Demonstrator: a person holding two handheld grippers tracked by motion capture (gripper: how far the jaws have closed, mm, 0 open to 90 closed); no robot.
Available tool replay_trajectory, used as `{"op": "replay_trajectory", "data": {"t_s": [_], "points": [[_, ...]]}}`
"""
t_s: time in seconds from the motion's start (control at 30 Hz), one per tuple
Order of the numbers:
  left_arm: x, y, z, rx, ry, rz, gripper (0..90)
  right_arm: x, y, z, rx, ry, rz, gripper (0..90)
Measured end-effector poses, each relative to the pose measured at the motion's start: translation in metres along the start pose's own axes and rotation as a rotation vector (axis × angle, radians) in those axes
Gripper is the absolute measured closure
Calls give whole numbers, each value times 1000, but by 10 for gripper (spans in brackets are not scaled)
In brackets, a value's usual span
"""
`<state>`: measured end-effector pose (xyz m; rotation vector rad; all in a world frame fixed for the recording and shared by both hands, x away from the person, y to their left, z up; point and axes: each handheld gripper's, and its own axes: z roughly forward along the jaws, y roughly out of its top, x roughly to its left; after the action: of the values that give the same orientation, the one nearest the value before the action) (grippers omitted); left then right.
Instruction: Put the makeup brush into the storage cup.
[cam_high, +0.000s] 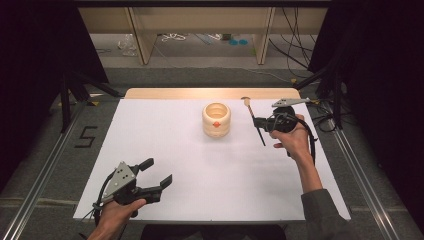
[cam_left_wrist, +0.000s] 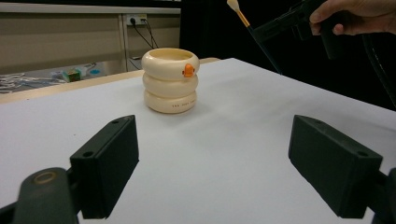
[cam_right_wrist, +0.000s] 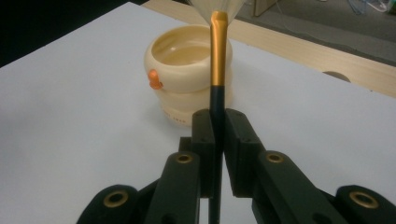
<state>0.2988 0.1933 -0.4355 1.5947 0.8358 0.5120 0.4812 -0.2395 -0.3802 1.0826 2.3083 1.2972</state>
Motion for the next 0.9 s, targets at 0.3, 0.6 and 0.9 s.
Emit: {"op": "replay_trajectory", "data": {"t_s": [0.3, 0.6, 0.9], "points": [[0, 0, 0, -1, 0, 0, 158, 4, 5, -2, -33, 12, 7, 832], [0, 0, 0, -1, 1, 0, 158, 8, 11, 0, -69, 16, -7, 832], [1, 0, 0, 1, 1, 12, 158, 9, 14, 2, -90, 15, -17, 832]]}}
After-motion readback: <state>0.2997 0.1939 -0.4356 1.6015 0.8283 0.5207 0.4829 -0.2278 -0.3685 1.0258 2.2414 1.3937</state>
